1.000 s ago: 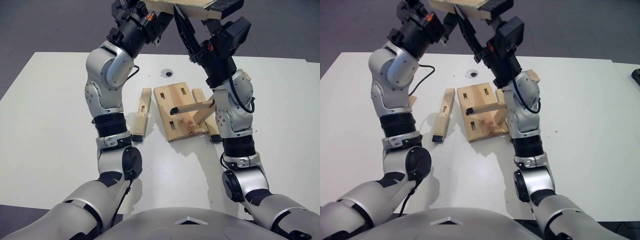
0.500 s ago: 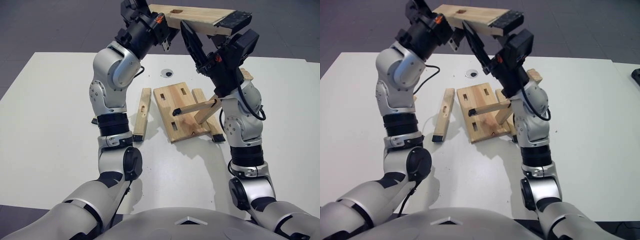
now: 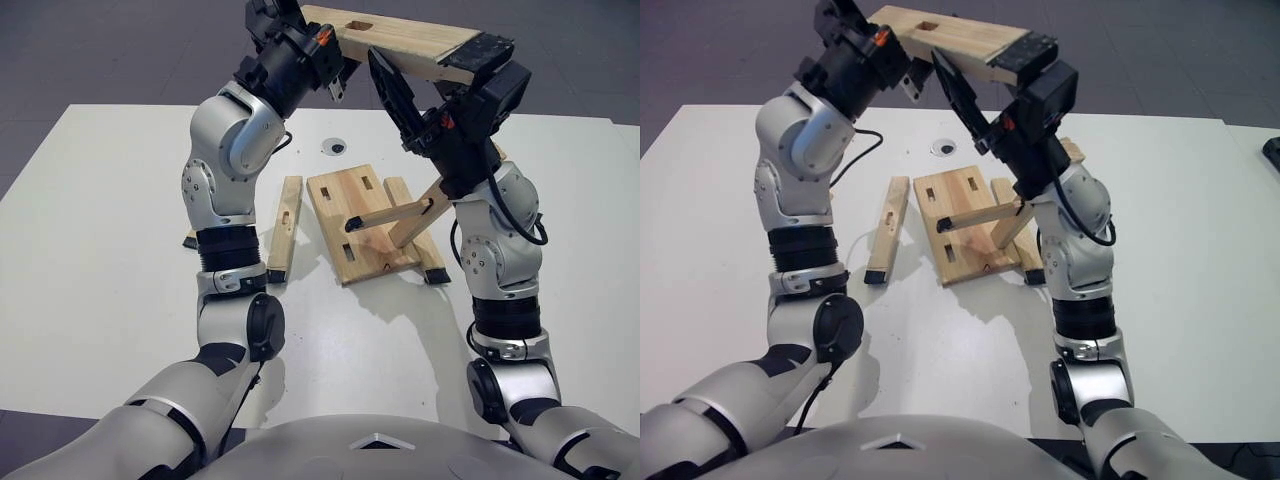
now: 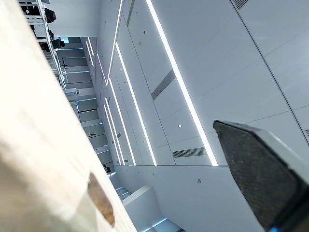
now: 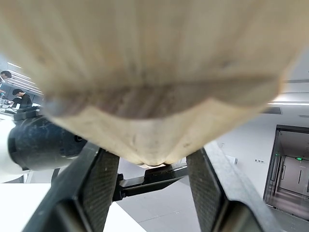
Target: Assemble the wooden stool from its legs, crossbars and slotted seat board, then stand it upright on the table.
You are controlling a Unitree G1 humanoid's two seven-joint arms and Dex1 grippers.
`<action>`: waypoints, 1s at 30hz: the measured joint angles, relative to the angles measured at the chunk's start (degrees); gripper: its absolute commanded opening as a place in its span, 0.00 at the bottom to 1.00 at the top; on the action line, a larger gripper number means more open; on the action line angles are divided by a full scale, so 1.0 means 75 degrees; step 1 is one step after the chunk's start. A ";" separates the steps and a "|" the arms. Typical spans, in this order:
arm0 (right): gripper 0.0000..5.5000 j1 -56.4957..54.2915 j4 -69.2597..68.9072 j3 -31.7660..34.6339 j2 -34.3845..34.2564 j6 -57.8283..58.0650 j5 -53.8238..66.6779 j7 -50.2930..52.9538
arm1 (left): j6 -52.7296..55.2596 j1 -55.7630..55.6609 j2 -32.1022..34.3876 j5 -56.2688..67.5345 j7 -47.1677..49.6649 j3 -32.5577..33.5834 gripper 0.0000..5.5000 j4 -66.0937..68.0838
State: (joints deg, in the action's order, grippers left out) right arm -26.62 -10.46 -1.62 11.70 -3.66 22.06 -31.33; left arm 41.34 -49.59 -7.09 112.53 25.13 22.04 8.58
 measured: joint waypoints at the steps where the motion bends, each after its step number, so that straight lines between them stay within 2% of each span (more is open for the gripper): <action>1: 0.37 0.0016 -0.0032 0.0006 0.0004 0.0018 0.0009 0.0001 | -0.0002 0.0000 0.0001 0.0000 -0.0010 -0.0001 0.98 0.0002; 15: 0.37 0.0243 -0.0655 0.0211 0.0148 0.0484 0.0215 0.0082 | -0.0206 0.0001 0.0031 0.0008 -0.0236 -0.0138 0.97 0.0119; 30: 0.37 0.0355 -0.0929 0.0252 0.0272 0.0564 0.0322 0.0071 | -0.0312 0.0009 0.0044 0.0003 -0.0242 -0.0280 0.53 0.0300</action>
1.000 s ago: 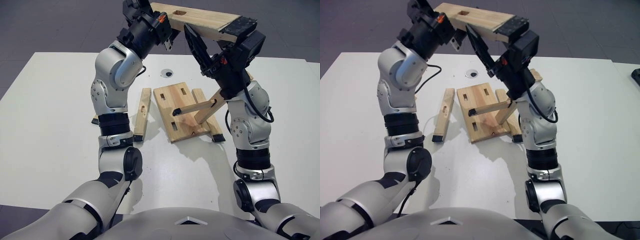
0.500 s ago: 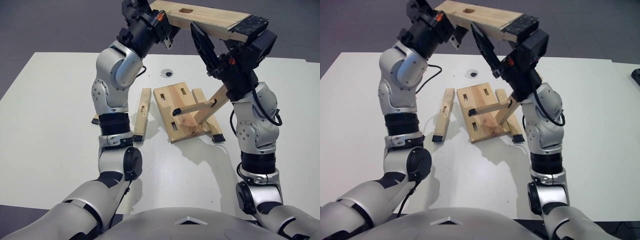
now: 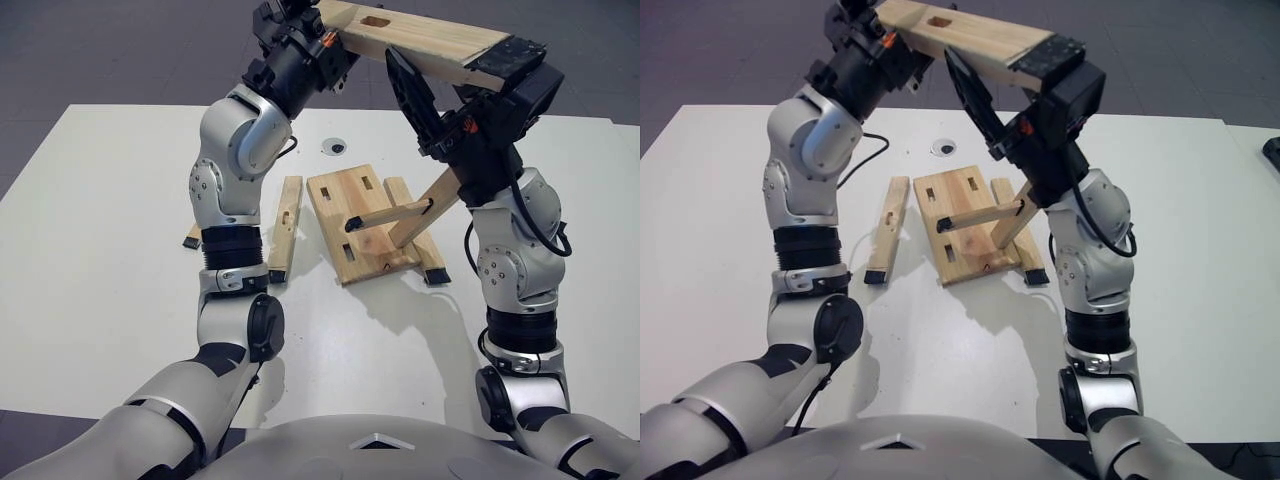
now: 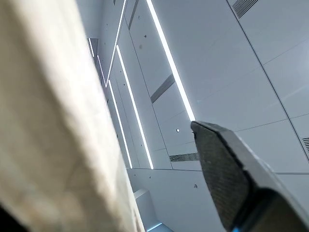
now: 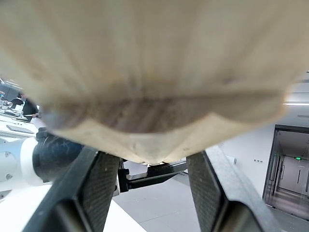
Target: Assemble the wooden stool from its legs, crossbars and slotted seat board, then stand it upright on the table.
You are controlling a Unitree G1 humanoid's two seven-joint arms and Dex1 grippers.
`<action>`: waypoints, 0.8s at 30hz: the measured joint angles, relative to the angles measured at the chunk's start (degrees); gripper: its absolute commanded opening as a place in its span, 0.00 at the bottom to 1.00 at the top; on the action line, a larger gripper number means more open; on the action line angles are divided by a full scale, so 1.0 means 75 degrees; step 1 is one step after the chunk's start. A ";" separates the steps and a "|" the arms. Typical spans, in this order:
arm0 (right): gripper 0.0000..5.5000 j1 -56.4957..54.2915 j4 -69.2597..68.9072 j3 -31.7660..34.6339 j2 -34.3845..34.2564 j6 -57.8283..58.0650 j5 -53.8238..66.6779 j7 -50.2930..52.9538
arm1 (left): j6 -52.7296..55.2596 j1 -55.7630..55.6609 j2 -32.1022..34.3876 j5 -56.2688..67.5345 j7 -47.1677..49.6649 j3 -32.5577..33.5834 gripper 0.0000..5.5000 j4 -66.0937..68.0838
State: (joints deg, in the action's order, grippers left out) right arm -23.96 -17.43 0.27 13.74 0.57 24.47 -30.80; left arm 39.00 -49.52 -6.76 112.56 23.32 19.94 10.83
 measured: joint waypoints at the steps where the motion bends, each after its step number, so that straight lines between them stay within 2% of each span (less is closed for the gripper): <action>1: 0.37 0.0000 -0.0026 0.0009 0.0004 0.0000 0.0006 0.0000 | 0.0003 0.0001 0.0000 0.0000 0.0000 -0.0014 0.50 0.0000; 11: 0.37 0.0035 -0.0244 0.0101 0.0092 0.0032 0.0085 -0.0001 | 0.0037 0.0033 0.0066 -0.0142 -0.0058 -0.0127 0.22 0.0000; 23: 0.37 0.0347 -0.0307 0.0149 0.0198 0.0017 0.0098 -0.0016 | 0.0011 0.0182 0.0095 -0.0774 -0.0345 -0.0371 0.22 -0.0057; 24: 0.44 0.0361 -0.0312 0.0148 0.0204 0.0020 0.0098 -0.0016 | 0.0004 0.0183 0.0103 -0.0860 -0.0398 -0.0382 0.22 -0.0096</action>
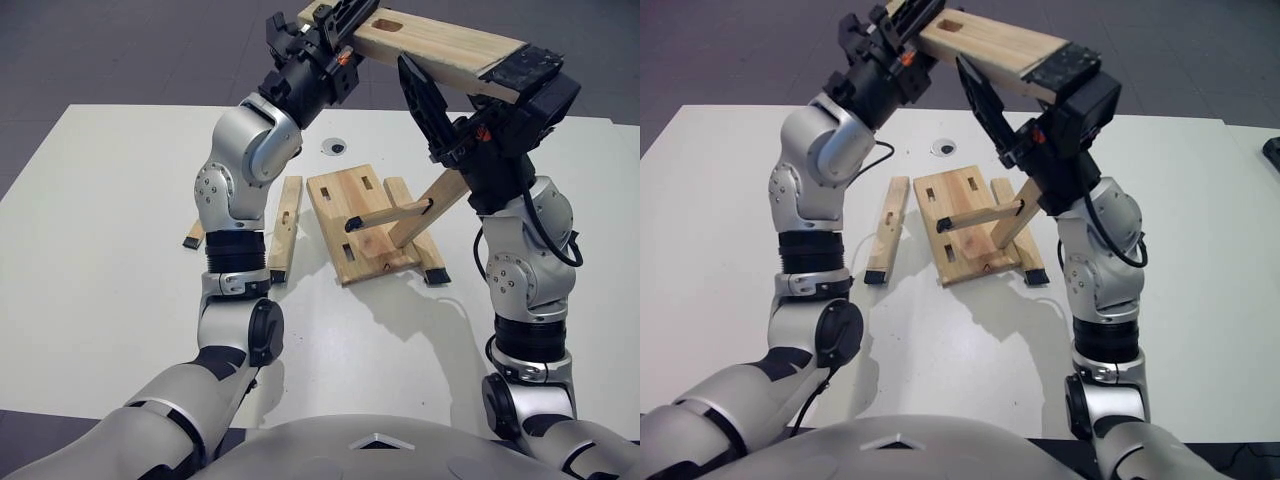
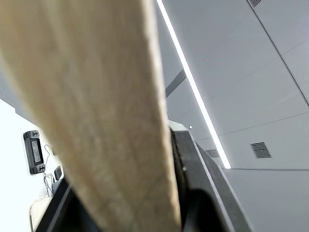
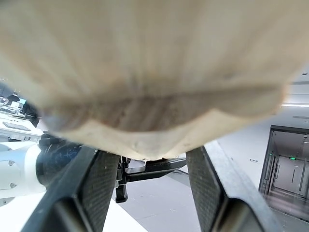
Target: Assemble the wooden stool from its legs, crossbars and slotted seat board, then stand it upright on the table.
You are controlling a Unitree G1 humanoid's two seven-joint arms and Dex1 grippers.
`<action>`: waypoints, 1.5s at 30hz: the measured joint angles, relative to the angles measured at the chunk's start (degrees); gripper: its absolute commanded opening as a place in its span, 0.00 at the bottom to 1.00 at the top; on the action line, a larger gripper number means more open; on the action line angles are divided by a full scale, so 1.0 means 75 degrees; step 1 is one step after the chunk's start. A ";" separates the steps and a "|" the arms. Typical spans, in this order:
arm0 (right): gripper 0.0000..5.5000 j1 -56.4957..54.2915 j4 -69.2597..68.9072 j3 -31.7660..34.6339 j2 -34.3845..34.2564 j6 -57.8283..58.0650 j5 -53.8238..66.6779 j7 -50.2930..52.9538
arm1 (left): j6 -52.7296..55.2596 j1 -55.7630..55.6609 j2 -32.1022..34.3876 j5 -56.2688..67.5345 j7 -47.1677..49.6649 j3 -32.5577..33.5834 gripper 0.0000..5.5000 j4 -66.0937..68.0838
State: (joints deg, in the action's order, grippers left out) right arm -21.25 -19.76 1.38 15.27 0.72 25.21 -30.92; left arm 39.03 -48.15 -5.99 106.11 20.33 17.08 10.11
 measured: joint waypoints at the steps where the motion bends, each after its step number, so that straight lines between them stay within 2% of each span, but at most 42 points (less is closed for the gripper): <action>1: 0.47 0.0034 -0.0025 -0.0001 0.0022 0.0035 -0.0008 0.0003 | -0.0026 0.0007 0.0031 -0.0208 -0.0147 -0.0021 0.22 -0.0156; 5: 0.58 0.0504 0.0114 0.0162 0.0364 0.0574 -0.0312 0.0318 | -0.0513 0.0020 0.0979 -0.1703 -0.1106 0.0187 0.19 -0.1348; 9: 0.69 0.0497 0.0078 0.0052 0.0468 0.0842 -0.0320 0.0224 | -0.0950 0.0225 0.1091 -0.2612 -0.2010 0.0149 0.19 -0.2210; 12: 0.75 0.0489 -0.0267 0.0204 0.0652 0.1467 0.0276 0.0150 | -0.1324 0.0514 0.1188 -0.3585 -0.2547 -0.0038 0.19 -0.2675; 15: 0.83 0.0122 -0.0766 0.1151 0.0943 0.2180 0.1899 0.0378 | -0.1818 0.0796 0.1355 -0.4749 -0.2768 -0.0130 0.19 -0.2979; 17: 0.90 -0.0502 -0.0688 0.2315 0.1489 0.2592 0.2990 0.0780 | -0.2202 0.1095 0.1464 -0.5351 -0.2777 -0.0041 0.19 -0.3337; 18: 0.92 -0.0816 -0.0328 0.2893 0.2021 0.2631 0.2937 0.0908 | -0.2435 0.1284 0.1509 -0.5661 -0.2679 0.0111 0.19 -0.3615; 20: 0.98 -0.0839 0.0437 0.3053 0.3038 0.2380 0.1654 0.1054 | -0.2724 0.1544 0.1674 -0.6101 -0.2486 0.0393 0.19 -0.3866; 22: 0.98 -0.0554 0.0962 0.2636 0.3592 0.2022 0.0471 0.0953 | -0.2776 0.1763 0.1832 -0.6565 -0.2347 0.0427 0.19 -0.3958; 25: 0.98 0.0688 0.1685 0.1094 0.4431 0.1129 -0.1527 -0.0083 | -0.2675 0.2562 0.2202 -0.7874 -0.2089 0.0012 0.19 -0.4452; 28: 0.98 0.1423 0.2343 0.0147 0.4501 0.0523 -0.2497 -0.0771 | -0.2461 0.3333 0.2249 -0.8578 -0.1874 -0.0287 0.19 -0.4770; 33: 0.98 0.1402 0.2706 -0.0256 0.4810 -0.0377 -0.3068 -0.1480 | -0.2293 0.3845 0.2245 -0.8824 -0.1742 -0.0337 0.19 -0.5185; 39: 0.98 0.1342 0.2209 -0.0772 0.4194 -0.0605 -0.3058 -0.1816 | -0.2075 0.4173 0.2467 -0.9058 -0.1837 -0.0309 0.19 -0.5275; 45: 0.98 0.1299 0.1624 -0.0987 0.3703 -0.0141 -0.3068 -0.1818 | -0.2004 0.4154 0.2496 -0.9399 -0.1954 -0.0419 0.19 -0.5022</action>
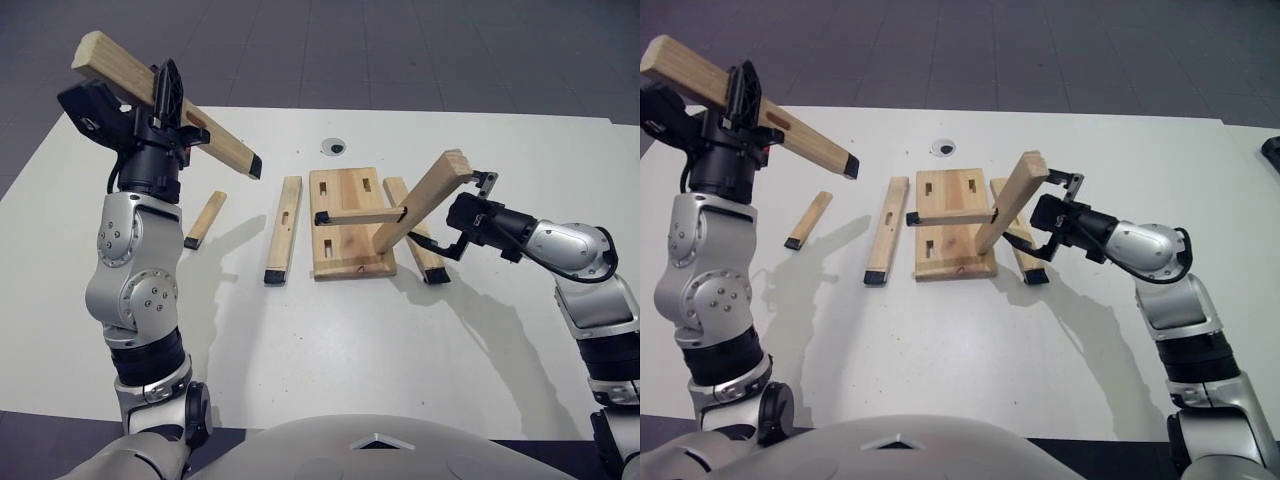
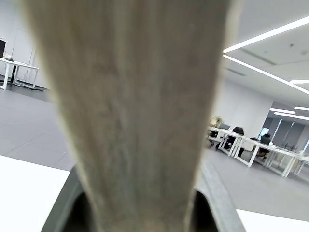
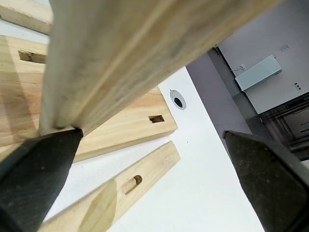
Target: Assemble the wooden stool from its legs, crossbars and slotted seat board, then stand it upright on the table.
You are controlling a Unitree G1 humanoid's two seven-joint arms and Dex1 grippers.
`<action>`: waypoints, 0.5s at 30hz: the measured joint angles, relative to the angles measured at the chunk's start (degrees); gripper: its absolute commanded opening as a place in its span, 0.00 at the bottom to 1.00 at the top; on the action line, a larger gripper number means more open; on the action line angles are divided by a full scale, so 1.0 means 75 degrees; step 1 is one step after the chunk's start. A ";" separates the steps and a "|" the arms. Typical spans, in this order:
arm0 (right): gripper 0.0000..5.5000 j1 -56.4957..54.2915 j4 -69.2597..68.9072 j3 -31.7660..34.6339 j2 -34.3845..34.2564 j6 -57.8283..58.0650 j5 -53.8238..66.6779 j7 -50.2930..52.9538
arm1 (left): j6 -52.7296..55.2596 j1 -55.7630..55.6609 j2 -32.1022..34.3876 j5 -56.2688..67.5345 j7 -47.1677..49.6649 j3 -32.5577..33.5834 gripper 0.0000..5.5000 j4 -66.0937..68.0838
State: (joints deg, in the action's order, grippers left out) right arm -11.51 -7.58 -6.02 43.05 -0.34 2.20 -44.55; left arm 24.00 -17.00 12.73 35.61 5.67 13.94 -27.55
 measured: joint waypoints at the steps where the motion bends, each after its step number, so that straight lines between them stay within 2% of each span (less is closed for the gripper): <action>1: 0.98 -0.0016 -0.0025 -0.0037 -0.0049 0.0069 -0.0011 0.0022 | 0.0000 -0.0034 -0.0013 -0.0034 -0.0011 -0.0025 0.19 0.0036; 6: 0.98 0.0051 0.0062 0.0219 -0.0070 0.0060 -0.0089 0.0109 | 0.0077 -0.0116 -0.0156 -0.0195 0.0015 -0.0230 0.19 0.0209; 11: 0.98 0.0412 -0.0134 0.2115 0.0050 0.0713 0.1310 0.0255 | 0.0330 0.0275 -0.0712 -0.0208 0.0534 0.0010 0.19 0.0387; 15: 0.98 -0.0110 -0.0625 0.3497 -0.0517 0.1669 0.3245 0.1227 | 0.0387 0.0488 -0.0910 -0.0232 0.0850 0.0255 0.19 0.0415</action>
State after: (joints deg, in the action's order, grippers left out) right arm -12.34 -12.27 20.21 39.17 12.17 26.54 -35.35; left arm 26.89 -13.33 5.91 33.87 12.04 15.85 -24.44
